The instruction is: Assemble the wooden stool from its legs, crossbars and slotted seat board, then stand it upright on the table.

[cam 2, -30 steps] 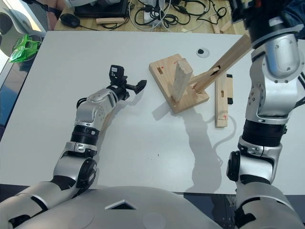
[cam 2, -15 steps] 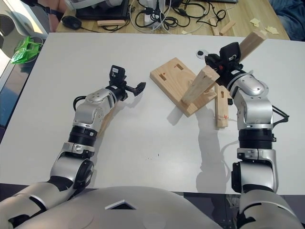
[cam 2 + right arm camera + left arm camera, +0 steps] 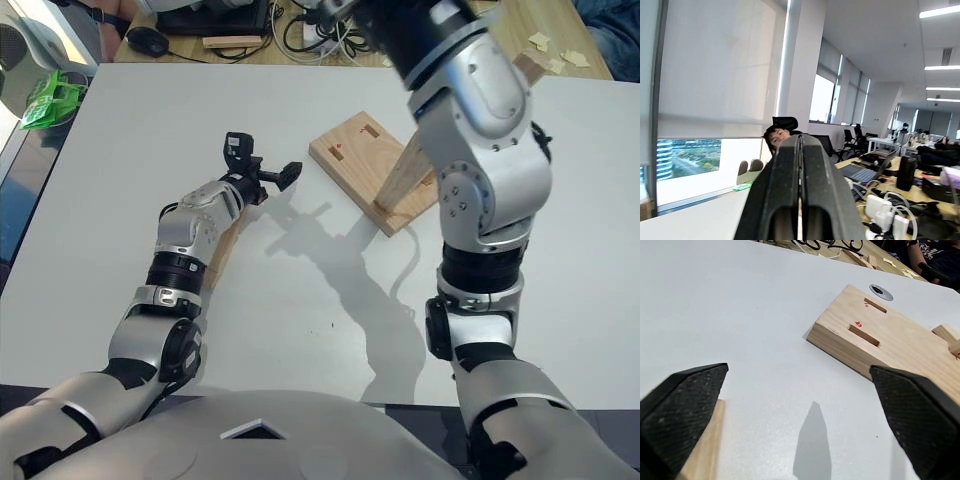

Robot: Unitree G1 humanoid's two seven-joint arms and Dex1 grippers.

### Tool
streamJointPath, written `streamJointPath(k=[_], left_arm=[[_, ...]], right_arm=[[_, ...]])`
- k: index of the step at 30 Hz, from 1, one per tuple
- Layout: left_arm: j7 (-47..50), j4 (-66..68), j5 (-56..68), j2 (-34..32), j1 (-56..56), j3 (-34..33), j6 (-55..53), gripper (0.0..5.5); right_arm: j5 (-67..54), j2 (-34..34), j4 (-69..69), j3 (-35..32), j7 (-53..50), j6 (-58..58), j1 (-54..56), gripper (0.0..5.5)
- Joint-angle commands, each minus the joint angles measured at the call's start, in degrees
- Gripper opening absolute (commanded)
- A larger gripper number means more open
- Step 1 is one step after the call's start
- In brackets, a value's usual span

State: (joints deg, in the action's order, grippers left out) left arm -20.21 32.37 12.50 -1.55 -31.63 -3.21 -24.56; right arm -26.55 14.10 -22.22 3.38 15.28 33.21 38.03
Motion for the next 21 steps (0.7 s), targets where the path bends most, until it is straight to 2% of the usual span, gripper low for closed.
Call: streamJointPath(k=[1, 3, 6, 9, 16, 21], left_arm=[[0.28, 1.94, 0.98, 0.72, -2.20, -1.24, 1.52, 5.25], [0.29, 2.94, 0.93, 0.90, -2.73, -1.36, 2.15, 5.25], [0.19, 4.44, 0.87, 1.12, -3.44, -1.63, 3.09, 5.25], [0.06, 6.13, 0.78, 1.29, -4.31, -1.79, 4.07, 5.25], [0.09, 7.54, 0.58, 1.38, -5.00, -2.06, 5.09, 5.25], [-0.46, 7.71, 0.47, 1.48, -5.29, -1.74, 4.77, 5.25]], right_arm=[[-0.56, 0.27, -4.35, 3.60, -1.26, 9.09, -1.47, 0.01], [3.37, 2.31, -5.37, 8.16, 1.16, 7.15, -1.21, 0.01], [13.77, 6.60, -4.88, 16.20, 5.49, -1.93, 0.44, 0.01], [16.59, 3.49, -2.09, 18.45, 7.15, -7.43, 1.95, 0.01], [4.62, -12.38, 6.50, 10.20, 7.17, -9.92, 5.10, 0.01], [-0.02, -17.70, 14.59, 3.34, 5.56, -12.82, 4.31, 0.01]])
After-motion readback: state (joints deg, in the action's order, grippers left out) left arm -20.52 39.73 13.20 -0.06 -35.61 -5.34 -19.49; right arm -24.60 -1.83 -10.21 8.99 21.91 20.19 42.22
